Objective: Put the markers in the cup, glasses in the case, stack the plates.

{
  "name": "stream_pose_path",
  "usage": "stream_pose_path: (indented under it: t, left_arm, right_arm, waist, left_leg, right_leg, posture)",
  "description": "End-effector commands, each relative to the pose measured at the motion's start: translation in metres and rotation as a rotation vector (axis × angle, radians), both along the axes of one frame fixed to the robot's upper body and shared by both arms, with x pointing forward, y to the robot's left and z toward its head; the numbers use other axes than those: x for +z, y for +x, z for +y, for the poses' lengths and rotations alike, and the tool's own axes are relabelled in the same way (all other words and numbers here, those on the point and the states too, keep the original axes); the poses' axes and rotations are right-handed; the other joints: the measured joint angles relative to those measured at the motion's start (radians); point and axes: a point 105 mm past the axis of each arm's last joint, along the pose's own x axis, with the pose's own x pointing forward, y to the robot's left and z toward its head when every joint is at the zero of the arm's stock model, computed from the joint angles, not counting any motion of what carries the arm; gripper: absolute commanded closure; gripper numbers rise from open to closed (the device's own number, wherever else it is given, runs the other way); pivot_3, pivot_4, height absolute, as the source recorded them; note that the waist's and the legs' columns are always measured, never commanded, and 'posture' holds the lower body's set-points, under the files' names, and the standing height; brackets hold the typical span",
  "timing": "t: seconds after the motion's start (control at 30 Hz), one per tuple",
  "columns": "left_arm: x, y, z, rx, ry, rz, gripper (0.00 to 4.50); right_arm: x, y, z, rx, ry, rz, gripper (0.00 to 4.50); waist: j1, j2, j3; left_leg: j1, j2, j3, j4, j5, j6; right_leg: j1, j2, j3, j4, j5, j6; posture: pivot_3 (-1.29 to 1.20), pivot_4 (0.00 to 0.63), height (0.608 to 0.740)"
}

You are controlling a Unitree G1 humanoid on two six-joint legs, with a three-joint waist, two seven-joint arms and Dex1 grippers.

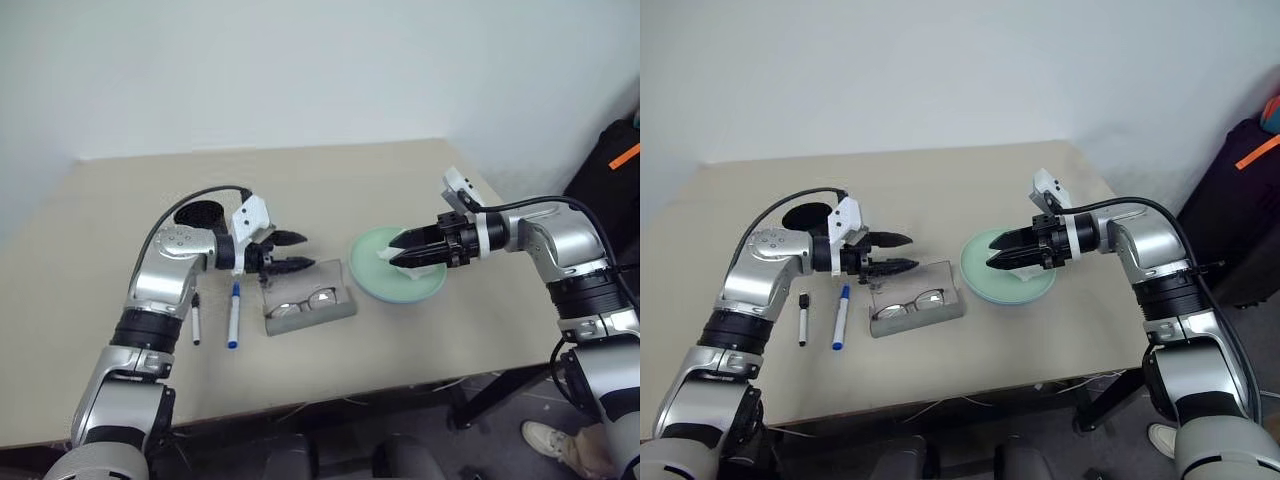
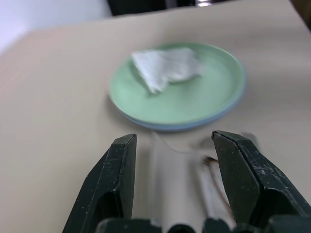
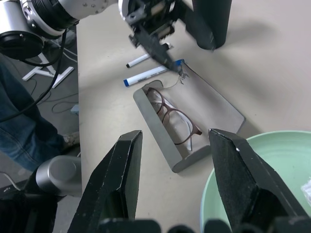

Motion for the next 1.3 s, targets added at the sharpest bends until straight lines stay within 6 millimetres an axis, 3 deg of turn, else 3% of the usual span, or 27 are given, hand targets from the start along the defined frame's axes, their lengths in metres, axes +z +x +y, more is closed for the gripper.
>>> stream_pose_path:
  t: [0.03, 0.23, 0.4, 0.57, 0.8, 1.0, 1.2, 1.3]
  left_arm:
    - [0.003, 0.019, 0.013, 0.121, 0.022, -0.068, 2.46]
    - [-0.027, 0.037, 0.029, 0.289, 0.149, -0.103, 4.48]
    - [-0.039, 0.039, 0.029, 0.300, 0.182, -0.096, 4.48]
    - [-0.045, 0.024, 0.017, 0.184, 0.180, -0.052, 4.48]
    - [-0.052, -0.035, -0.004, -0.134, 0.205, 0.086, 4.48]
    - [-0.055, -0.059, -0.004, -0.197, 0.241, 0.172, 4.48]
    - [-0.061, -0.066, -0.001, -0.176, 0.258, 0.196, 4.48]
    - [-0.054, -0.064, -0.002, -0.148, 0.231, 0.170, 4.48]
  right_arm:
    - [0.015, 0.001, 0.003, 0.015, 0.019, -0.056, 2.16]
    - [0.015, 0.001, 0.004, 0.019, 0.020, -0.056, 2.16]
    - [0.016, 0.001, 0.004, 0.021, 0.021, -0.056, 2.16]
    - [0.015, 0.000, 0.004, 0.021, 0.019, -0.055, 2.16]
    - [0.014, -0.001, 0.005, 0.021, 0.017, -0.058, 2.16]
    - [0.014, 0.000, 0.007, 0.022, 0.019, -0.061, 2.16]
    - [0.015, 0.000, 0.009, 0.026, 0.021, -0.065, 2.16]
    - [0.016, 0.000, 0.009, 0.026, 0.022, -0.067, 2.16]
  waist:
    - [0.000, 0.000, 0.000]
    - [0.001, 0.000, 0.000]
    - [0.002, -0.001, 0.000]
    - [0.001, -0.001, 0.000]
    - [0.000, 0.000, 0.000]
    - [0.000, 0.000, 0.000]
    - [0.000, 0.000, 0.000]
    - [0.000, 0.000, 0.000]
  left_leg:
    - [0.000, 0.000, 0.000, 0.000, 0.000, 0.000]
    - [0.000, 0.000, 0.000, 0.000, 0.002, 0.003]
    - [-0.001, 0.000, 0.000, 0.000, 0.000, 0.000]
    - [-0.001, 0.000, 0.000, 0.000, 0.000, 0.000]
    - [0.000, 0.000, 0.001, -0.001, 0.000, 0.000]
    - [0.000, 0.000, 0.000, 0.000, 0.000, 0.000]
    - [0.000, 0.000, 0.000, 0.000, 0.000, 0.000]
    - [0.000, 0.000, 0.000, 0.000, 0.000, 0.000]
  right_leg:
    - [0.000, 0.000, 0.000, 0.000, 0.000, 0.000]
    - [0.000, 0.000, 0.000, 0.000, 0.000, 0.000]
    - [0.000, 0.000, 0.000, 0.000, 0.000, 0.000]
    - [-0.001, 0.000, 0.000, 0.000, 0.000, 0.000]
    - [-0.001, 0.000, 0.000, 0.000, 0.000, 0.000]
    - [-0.001, -0.001, 0.000, 0.000, -0.001, -0.002]
    - [-0.001, -0.001, 0.000, 0.000, -0.001, -0.002]
    - [-0.001, -0.001, 0.000, 0.000, -0.001, -0.002]
  posture:
    - [0.00, 0.000, 0.740]
    - [0.00, 0.000, 0.740]
    - [0.00, 0.000, 0.740]
    - [0.00, 0.000, 0.740]
    - [0.00, 0.000, 0.740]
    - [0.00, 0.000, 0.740]
    - [0.00, 0.000, 0.740]
    - [0.00, 0.000, 0.740]
